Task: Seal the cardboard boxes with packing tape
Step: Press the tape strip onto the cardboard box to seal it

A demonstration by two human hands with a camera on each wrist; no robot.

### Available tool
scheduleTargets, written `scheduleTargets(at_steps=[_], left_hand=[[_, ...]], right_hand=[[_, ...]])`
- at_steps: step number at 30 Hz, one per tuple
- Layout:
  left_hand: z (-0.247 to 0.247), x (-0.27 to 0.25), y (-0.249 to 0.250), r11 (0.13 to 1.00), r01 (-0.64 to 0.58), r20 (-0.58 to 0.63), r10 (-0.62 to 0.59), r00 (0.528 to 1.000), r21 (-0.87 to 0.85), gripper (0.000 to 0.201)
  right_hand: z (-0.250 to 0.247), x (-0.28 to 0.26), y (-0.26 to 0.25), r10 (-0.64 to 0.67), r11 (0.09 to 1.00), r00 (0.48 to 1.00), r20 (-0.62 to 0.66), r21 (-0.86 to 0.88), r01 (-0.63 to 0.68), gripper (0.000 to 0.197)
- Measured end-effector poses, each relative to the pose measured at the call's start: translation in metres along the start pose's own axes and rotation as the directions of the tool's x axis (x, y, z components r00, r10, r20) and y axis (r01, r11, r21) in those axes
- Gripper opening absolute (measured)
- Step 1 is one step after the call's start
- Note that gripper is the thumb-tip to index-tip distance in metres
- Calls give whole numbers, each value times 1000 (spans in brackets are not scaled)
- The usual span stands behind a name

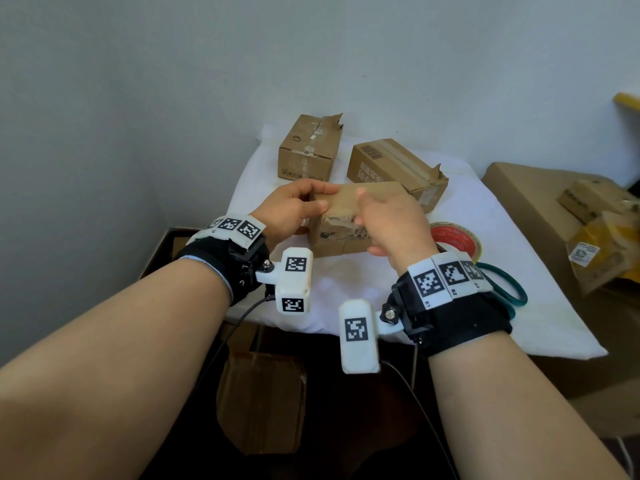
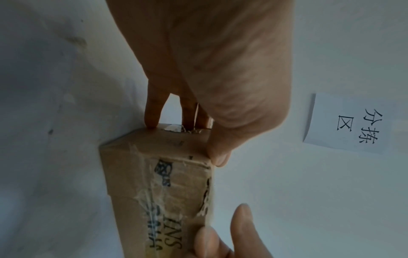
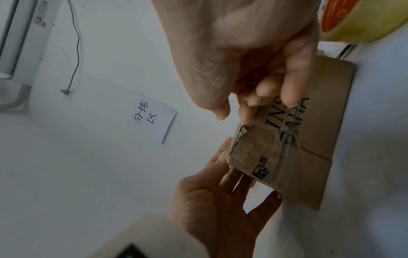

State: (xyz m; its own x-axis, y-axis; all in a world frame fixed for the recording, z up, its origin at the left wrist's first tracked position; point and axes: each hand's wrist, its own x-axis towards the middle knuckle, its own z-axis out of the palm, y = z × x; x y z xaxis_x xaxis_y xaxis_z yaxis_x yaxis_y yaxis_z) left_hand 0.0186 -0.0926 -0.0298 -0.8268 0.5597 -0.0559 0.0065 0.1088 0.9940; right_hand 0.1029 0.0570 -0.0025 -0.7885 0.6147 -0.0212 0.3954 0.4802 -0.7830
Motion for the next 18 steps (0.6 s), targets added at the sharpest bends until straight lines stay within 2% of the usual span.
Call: scheduleTargets(at_steps=[4, 8, 14, 18], left_hand=[[1, -1, 1, 1000, 4, -2, -4, 1000, 0, 32], [1, -2, 1, 1000, -8, 0, 8, 1000, 7, 33], [1, -2, 1, 1000, -13, -6, 13, 1000, 8, 33], [2, -1, 1, 1000, -9, -8, 9, 1000, 9, 33]], right_hand=[[-3, 1, 0, 24, 999, 1000, 16, 45, -25, 46], [-1, 3, 2, 38, 993, 998, 41, 107, -42, 31], [3, 4, 4, 55, 994, 998, 41, 88, -59, 39], [-1, 3, 2, 43, 994, 998, 47, 99, -47, 27]])
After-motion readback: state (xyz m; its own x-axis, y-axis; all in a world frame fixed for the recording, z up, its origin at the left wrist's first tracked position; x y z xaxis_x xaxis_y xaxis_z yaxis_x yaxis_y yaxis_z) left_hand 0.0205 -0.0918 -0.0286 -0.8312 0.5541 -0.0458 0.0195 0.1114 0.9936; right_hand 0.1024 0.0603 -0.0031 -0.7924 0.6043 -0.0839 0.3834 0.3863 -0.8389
